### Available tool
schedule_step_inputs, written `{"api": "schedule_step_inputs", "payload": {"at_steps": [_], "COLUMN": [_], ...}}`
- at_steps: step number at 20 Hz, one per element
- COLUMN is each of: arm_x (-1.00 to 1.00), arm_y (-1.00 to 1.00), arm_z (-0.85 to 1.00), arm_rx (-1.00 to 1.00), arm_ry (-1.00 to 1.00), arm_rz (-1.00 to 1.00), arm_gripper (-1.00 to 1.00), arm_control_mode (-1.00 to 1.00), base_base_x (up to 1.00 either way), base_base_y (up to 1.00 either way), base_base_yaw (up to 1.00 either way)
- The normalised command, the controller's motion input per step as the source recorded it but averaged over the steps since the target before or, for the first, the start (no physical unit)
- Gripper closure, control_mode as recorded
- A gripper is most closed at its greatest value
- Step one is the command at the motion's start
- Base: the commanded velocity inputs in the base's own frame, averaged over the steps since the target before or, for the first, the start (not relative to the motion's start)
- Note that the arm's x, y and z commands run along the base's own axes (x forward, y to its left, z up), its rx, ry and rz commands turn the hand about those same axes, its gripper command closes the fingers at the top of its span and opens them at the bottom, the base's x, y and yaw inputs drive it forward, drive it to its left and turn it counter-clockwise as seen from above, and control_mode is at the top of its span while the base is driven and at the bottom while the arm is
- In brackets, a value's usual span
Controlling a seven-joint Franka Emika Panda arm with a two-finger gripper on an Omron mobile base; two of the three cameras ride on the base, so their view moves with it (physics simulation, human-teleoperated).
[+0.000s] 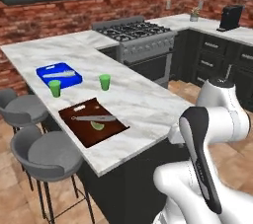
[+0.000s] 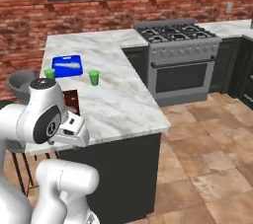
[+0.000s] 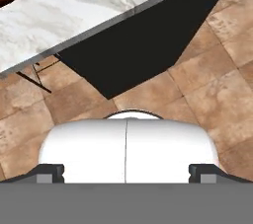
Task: Gather the lemon wedge and lemon from the fridge and place them on a tray on the dining counter. Then gather the fishs from the fridge and place them on the other tray.
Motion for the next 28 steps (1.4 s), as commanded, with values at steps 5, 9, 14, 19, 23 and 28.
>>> {"api": "schedule_step_inputs", "payload": {"at_steps": [5,9,14,19,23,28], "arm_x": [0.0,0.0,0.0,0.0,0.0,0.0], "arm_y": [0.0,0.0,0.0,0.0,0.0,0.0], "arm_z": [0.0,0.0,0.0,0.0,0.0,0.0], "arm_rx": [0.0,0.0,0.0,0.0,0.0,0.0], "arm_ry": [0.0,0.0,0.0,0.0,0.0,0.0], "arm_rz": [0.0,0.0,0.0,0.0,0.0,0.0], "arm_gripper": [-1.0,-1.0,-1.0,-1.0,-1.0,-1.0], "arm_control_mode": [1.0,1.0,1.0,1.0,1.0,1.0], "base_base_x": [-0.34,-0.19,-0.13,-0.07,-0.01,-0.02], "base_base_y": [0.0,-0.01,-0.03,-0.03,-0.05,-0.03], "base_base_yaw": [-0.63,-0.63,-0.64,-0.65,-0.64,-0.65]}}
